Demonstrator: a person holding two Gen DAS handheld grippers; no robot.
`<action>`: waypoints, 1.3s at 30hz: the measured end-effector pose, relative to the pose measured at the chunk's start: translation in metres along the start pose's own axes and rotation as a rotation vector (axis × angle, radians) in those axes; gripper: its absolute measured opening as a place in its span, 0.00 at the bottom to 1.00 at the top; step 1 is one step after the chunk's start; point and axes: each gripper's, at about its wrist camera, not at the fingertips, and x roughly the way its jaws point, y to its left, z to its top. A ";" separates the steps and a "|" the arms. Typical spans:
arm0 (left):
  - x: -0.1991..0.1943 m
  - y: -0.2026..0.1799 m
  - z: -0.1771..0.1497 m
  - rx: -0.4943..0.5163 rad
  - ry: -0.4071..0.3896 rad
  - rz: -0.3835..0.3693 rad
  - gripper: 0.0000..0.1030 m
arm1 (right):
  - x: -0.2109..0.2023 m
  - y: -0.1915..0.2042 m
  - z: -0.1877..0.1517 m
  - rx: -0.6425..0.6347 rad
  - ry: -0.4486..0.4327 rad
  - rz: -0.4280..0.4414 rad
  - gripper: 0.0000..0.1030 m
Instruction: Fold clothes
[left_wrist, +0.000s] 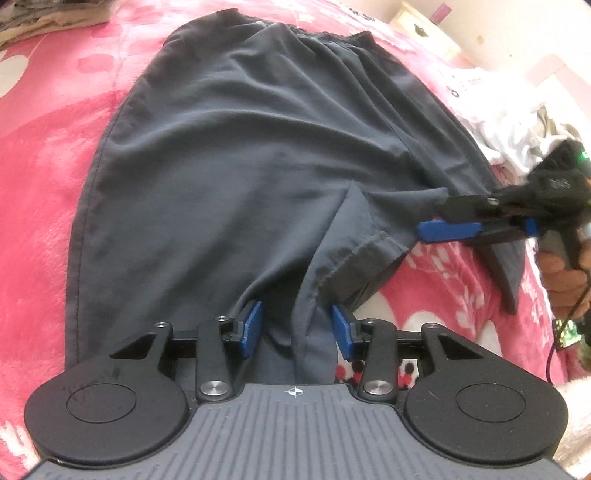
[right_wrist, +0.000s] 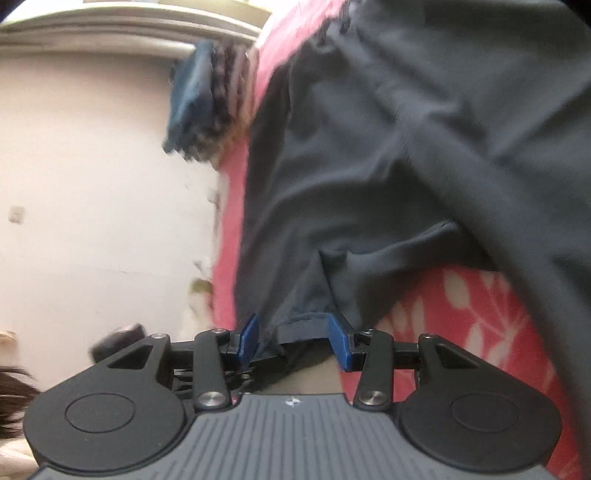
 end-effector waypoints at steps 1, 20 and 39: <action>-0.001 0.000 -0.001 0.006 0.001 0.002 0.41 | 0.007 0.000 0.001 -0.008 0.013 -0.015 0.45; -0.067 0.084 -0.024 -0.334 -0.066 0.081 0.57 | 0.019 0.005 -0.031 -0.029 0.197 0.012 0.05; -0.050 0.075 -0.035 -0.238 0.017 0.097 0.43 | 0.001 -0.026 -0.072 0.023 0.259 -0.086 0.27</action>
